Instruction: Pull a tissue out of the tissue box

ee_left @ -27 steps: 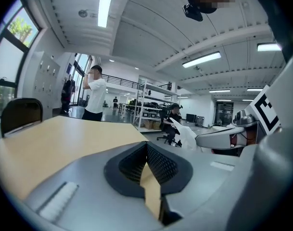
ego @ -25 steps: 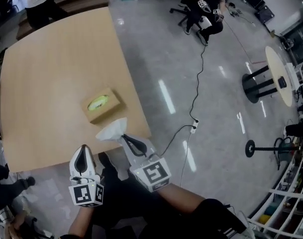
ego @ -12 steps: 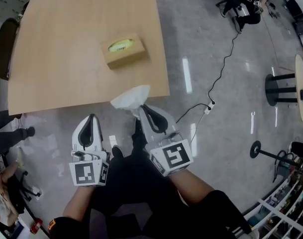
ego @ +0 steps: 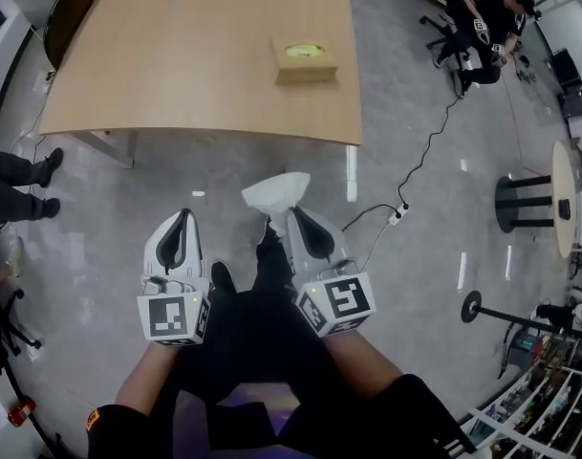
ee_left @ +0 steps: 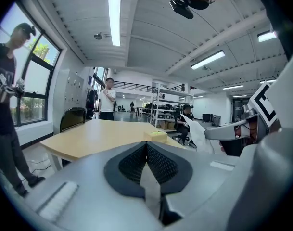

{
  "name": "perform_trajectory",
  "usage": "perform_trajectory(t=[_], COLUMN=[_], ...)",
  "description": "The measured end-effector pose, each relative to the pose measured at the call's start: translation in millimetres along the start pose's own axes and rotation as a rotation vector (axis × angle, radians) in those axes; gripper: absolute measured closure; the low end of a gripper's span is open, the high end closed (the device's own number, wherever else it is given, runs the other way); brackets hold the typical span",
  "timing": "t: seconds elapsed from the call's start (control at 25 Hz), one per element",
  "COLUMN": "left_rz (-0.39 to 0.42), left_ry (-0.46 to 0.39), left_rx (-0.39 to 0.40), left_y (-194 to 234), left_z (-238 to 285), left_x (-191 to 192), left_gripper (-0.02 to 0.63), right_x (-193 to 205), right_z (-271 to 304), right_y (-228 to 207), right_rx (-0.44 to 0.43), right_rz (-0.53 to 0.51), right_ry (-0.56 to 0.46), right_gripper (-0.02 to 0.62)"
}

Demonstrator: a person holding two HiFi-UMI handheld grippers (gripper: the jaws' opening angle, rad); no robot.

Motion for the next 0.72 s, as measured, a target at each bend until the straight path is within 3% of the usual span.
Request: perform_trajectory(t=[0.28,0.72], left_rz=[-0.038,-0.013], left_ry=[-0.015,-0.032], left_rx=[0.047,0.097], left_y=[7.3,-19.9], left_z=[-42.1,-49.4], left_x=[15.8,12.0], left_gripper=[0.588,0.588], right_x=[-3.4,16.2], right_z=[-45.7,-80.9], right_y=[34.4,38.7], right_rx=[0.047,0.079], right_rz=[-0.032,0.011], right_ry=[0.012,0.018], right_gripper=[0.597,0.597])
Point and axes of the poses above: the fingertips, and each gripper's own axes: z forward along the fingers, y to its left, x out of its underside, the point moved 6 cm from there along -z, backward along the fingers, and after that the axes turned 14 degrees about -z, right-handed, at the moved point
